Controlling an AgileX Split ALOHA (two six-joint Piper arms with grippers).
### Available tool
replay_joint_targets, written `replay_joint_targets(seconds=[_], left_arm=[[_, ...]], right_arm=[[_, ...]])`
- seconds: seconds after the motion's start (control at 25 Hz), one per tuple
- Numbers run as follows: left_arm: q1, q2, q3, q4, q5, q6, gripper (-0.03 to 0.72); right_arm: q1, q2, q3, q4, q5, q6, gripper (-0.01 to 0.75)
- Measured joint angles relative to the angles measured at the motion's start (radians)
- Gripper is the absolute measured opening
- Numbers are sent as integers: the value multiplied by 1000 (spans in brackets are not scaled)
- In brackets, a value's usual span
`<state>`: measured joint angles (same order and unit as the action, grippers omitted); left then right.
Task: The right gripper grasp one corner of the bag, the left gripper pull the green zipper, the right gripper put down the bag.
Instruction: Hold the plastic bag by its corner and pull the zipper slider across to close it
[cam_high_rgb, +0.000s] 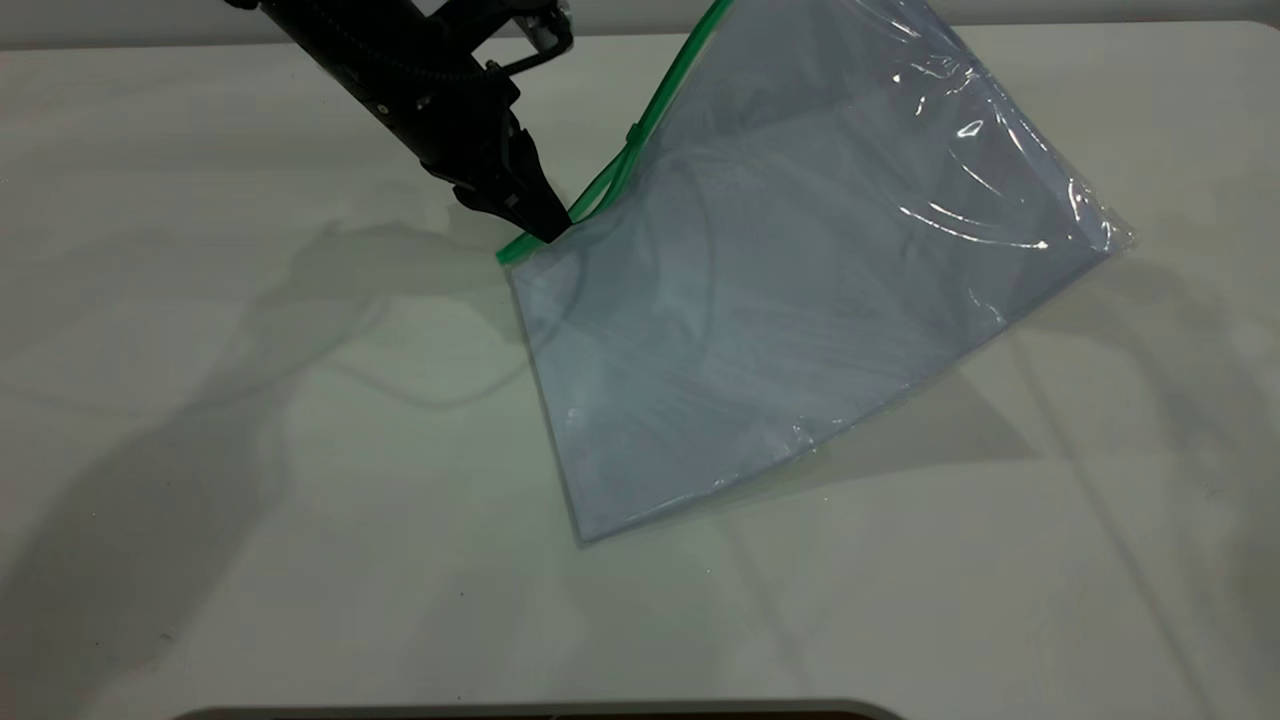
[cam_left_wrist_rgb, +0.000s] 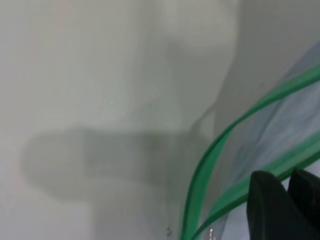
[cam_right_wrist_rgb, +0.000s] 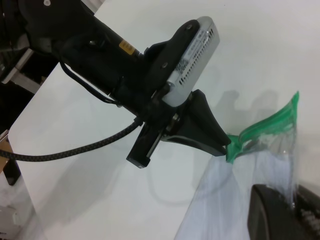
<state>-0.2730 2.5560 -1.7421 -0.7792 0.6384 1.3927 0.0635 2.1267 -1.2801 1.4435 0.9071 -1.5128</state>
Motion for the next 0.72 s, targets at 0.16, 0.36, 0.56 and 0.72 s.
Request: replay_joint_targets(seconds=[0.16, 0.36, 0.56, 0.72], left_arm=[[0, -24, 0, -17, 52, -6, 141], [1, -82, -19, -23, 124, -4, 205], [-1, -87, -80, -28, 165, -4, 407], [-16, -74, -110, -30, 163, -4, 483]], right_arm=[[0, 0, 0, -1, 0, 0, 33], [0, 0, 0, -3, 0, 0, 33], [0, 0, 0, -6, 0, 0, 33], [0, 0, -1, -7, 0, 0, 33]])
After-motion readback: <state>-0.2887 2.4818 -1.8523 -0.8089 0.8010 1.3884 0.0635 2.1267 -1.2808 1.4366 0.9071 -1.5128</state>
